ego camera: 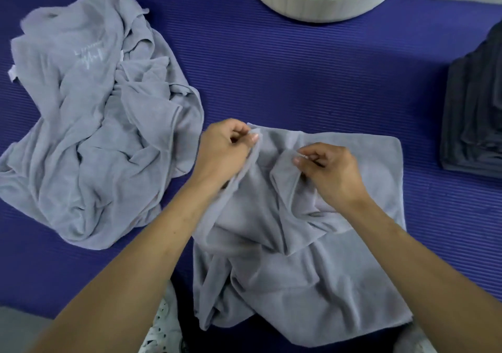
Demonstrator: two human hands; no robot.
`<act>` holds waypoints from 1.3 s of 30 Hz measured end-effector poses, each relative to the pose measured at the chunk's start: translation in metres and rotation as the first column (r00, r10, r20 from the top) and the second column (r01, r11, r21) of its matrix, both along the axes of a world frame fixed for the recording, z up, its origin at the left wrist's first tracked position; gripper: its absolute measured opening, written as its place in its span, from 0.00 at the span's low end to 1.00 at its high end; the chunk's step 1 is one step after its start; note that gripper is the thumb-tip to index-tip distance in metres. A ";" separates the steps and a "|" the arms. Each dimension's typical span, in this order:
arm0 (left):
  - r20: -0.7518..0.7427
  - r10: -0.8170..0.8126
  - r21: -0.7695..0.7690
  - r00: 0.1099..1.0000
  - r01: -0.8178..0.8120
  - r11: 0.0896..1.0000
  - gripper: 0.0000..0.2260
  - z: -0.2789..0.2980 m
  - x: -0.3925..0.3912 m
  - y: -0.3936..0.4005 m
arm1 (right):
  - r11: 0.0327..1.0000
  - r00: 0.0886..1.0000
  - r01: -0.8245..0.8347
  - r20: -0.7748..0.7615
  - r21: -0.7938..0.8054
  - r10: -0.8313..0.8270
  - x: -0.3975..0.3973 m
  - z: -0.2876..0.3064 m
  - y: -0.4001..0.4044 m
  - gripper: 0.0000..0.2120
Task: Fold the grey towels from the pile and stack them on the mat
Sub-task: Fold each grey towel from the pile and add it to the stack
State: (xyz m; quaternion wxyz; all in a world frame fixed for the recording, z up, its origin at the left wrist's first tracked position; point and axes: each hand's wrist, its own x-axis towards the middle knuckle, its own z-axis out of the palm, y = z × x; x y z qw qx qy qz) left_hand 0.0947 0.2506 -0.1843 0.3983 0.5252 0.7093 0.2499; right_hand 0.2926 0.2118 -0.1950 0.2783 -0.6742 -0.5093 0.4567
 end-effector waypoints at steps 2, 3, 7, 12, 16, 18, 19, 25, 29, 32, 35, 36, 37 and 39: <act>0.098 -0.031 -0.059 0.995 0.037 0.998 0.05 0.000 0.030 -0.004 | 0.999 0.999 0.038 0.034 0.002 -0.038 0.023 0.005 -0.007 0.04; 0.139 -0.048 -0.088 0.989 0.061 0.994 0.05 -0.002 0.044 -0.005 | 0.997 0.996 0.075 0.049 0.009 -0.075 0.037 0.007 -0.010 0.04; 0.255 -0.103 -0.142 0.961 0.143 0.980 0.04 -0.002 0.092 -0.010 | 0.975 0.964 0.216 0.147 0.052 -0.221 0.093 0.012 -0.015 0.05; 0.307 -0.113 -0.181 0.945 0.174 0.968 0.03 -0.001 0.126 -0.012 | 0.972 0.933 0.227 0.270 0.066 -0.236 0.132 0.011 -0.007 0.04; 0.316 -0.115 -0.190 0.942 0.182 0.965 0.05 -0.008 0.138 -0.014 | 0.987 0.933 0.149 0.321 0.065 -0.162 0.136 0.006 0.005 0.03; 0.315 -0.100 -0.208 0.944 0.171 0.963 0.06 -0.014 0.139 -0.016 | 0.989 0.931 0.140 0.335 0.049 -0.149 0.137 0.003 0.010 0.04; 0.311 -0.090 -0.218 0.946 0.163 0.962 0.05 -0.017 0.139 -0.016 | 0.990 0.929 0.134 0.344 0.036 -0.139 0.137 0.002 0.011 0.04; 0.276 -0.118 -0.195 0.954 0.176 0.965 0.03 -0.024 0.137 -0.017 | 0.994 0.913 0.112 0.396 -0.006 -0.101 0.142 -0.008 0.020 0.04; 0.280 -0.119 -0.173 0.953 0.172 0.970 0.04 -0.026 0.136 -0.019 | 0.993 0.894 0.116 0.438 -0.023 -0.094 0.141 -0.012 0.022 0.05; 0.277 -0.117 -0.171 0.954 0.169 0.971 0.04 -0.027 0.136 -0.018 | 0.994 0.862 0.104 0.501 -0.024 -0.078 0.137 -0.013 0.023 0.06; 0.286 -0.114 -0.168 0.951 0.167 0.972 0.04 -0.027 0.136 -0.019 | 0.992 0.854 0.124 0.510 -0.016 -0.098 0.135 -0.016 0.024 0.09; 0.286 -0.115 -0.165 0.951 0.167 0.972 0.04 -0.027 0.136 -0.019 | 0.989 0.853 0.144 0.512 -0.039 -0.104 0.134 -0.014 0.025 0.12; 0.287 -0.115 -0.163 0.951 0.167 0.972 0.04 -0.026 0.135 -0.019 | 0.983 0.855 0.167 0.507 -0.073 -0.108 0.135 -0.013 0.027 0.15; 0.291 -0.118 -0.164 0.949 0.171 0.972 0.04 -0.026 0.135 -0.020 | 0.975 0.861 0.178 0.500 -0.132 -0.089 0.136 -0.009 0.031 0.16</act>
